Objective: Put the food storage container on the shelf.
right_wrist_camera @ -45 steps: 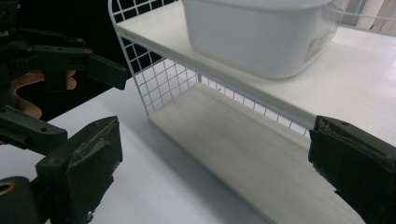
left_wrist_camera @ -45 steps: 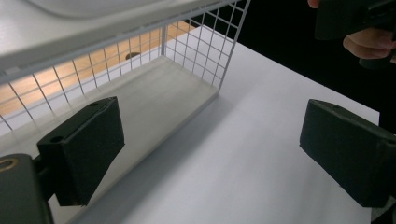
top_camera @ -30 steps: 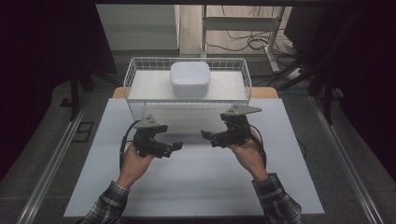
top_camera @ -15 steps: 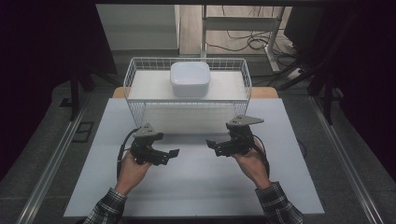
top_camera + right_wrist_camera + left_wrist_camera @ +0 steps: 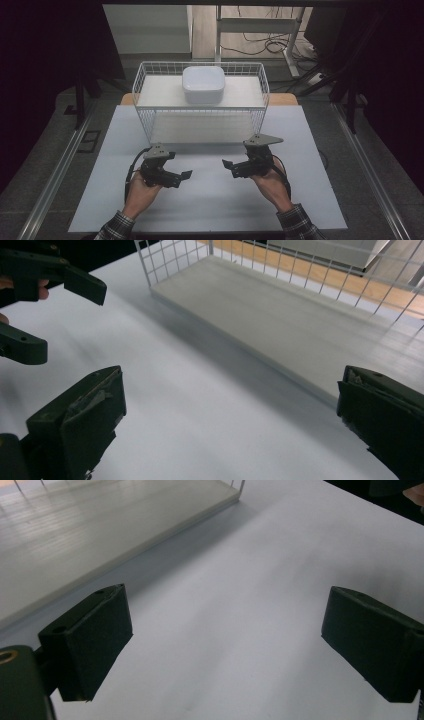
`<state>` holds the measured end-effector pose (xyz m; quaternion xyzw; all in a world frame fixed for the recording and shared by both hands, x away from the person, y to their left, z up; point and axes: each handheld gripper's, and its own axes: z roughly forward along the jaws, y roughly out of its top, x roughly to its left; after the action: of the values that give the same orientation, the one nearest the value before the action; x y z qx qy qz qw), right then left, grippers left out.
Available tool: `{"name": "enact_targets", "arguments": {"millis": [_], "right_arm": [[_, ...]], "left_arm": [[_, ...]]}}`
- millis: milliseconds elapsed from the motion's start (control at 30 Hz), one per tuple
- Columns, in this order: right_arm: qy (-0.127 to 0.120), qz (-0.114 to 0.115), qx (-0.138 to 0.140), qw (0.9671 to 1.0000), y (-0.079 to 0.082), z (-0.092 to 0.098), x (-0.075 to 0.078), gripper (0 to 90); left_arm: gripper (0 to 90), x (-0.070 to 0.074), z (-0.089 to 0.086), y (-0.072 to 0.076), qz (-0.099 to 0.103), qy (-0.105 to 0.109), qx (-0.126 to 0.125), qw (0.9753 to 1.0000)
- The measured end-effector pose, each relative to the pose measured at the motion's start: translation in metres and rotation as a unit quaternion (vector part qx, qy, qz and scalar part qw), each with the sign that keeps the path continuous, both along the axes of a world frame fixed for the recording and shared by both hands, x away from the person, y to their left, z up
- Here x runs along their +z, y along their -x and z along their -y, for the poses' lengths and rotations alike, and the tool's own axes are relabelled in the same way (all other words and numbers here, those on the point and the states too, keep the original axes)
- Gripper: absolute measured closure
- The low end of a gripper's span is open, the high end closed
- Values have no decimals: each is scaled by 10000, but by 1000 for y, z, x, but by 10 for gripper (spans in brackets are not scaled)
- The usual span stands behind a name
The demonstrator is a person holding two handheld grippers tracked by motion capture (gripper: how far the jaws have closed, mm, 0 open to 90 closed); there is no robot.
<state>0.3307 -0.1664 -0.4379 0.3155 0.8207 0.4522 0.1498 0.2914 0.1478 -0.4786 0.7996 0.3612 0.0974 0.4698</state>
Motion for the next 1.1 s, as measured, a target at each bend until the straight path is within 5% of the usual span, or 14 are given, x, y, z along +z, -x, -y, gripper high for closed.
{"name": "enact_targets", "arguments": {"millis": [1100], "right_arm": [[485, 24, -61, 9988, 35, 24, -24, 0]], "left_arm": [[56, -11, -16, 30, 21, -14, 185, 9998]]}}
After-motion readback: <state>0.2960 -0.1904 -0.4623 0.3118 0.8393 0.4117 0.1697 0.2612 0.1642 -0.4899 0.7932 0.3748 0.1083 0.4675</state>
